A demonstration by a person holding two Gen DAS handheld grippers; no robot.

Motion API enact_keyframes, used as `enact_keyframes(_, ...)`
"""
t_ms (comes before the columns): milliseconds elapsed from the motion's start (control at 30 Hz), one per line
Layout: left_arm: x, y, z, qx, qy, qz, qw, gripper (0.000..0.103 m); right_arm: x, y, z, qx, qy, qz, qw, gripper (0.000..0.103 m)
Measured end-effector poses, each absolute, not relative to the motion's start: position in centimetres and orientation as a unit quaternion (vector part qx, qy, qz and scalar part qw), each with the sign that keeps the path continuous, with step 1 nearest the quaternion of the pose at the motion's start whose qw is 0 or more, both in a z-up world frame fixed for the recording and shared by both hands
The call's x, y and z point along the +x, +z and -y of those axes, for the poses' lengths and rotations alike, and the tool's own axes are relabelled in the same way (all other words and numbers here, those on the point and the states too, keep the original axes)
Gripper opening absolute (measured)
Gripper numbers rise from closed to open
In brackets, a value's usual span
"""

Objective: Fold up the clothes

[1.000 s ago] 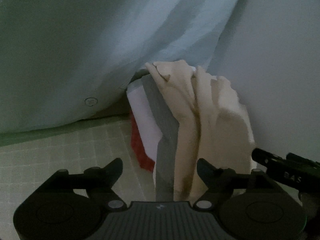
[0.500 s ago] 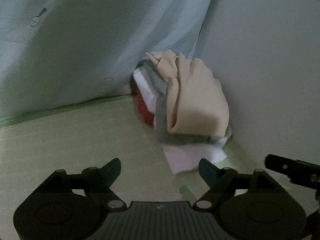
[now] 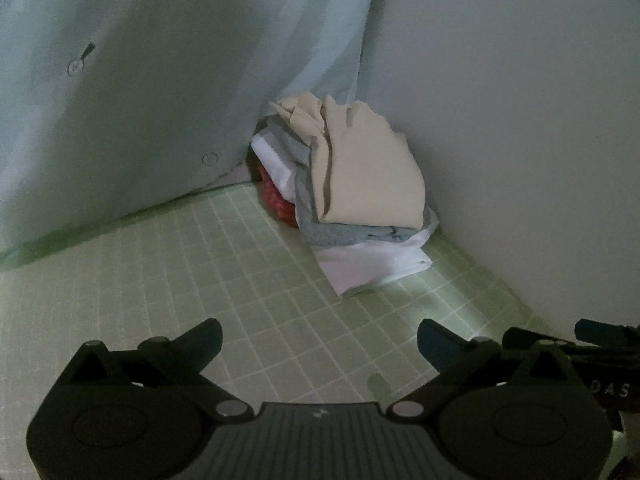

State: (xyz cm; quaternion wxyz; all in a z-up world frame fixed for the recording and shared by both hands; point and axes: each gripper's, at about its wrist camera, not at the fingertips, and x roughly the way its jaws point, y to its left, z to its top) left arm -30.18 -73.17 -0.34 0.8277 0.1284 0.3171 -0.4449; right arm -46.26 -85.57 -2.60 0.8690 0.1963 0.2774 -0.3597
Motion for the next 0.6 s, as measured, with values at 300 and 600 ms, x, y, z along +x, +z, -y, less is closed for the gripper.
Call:
enact_keyframes(300, -31.23, -0.33, 72.87, 0.143, -0.441, -0.301, 0.833, 0.103, -46.89, -2.68, 85.27, 0.2, -0.363, -0.278, 0.867, 0.103)
enact_keyframes(600, -31.23, -0.64, 73.29, 0.145, -0.446, -0.304, 0.829, 0.103, -46.94, -2.5, 85.57, 0.198, -0.368, -0.278, 0.865, 0.103)
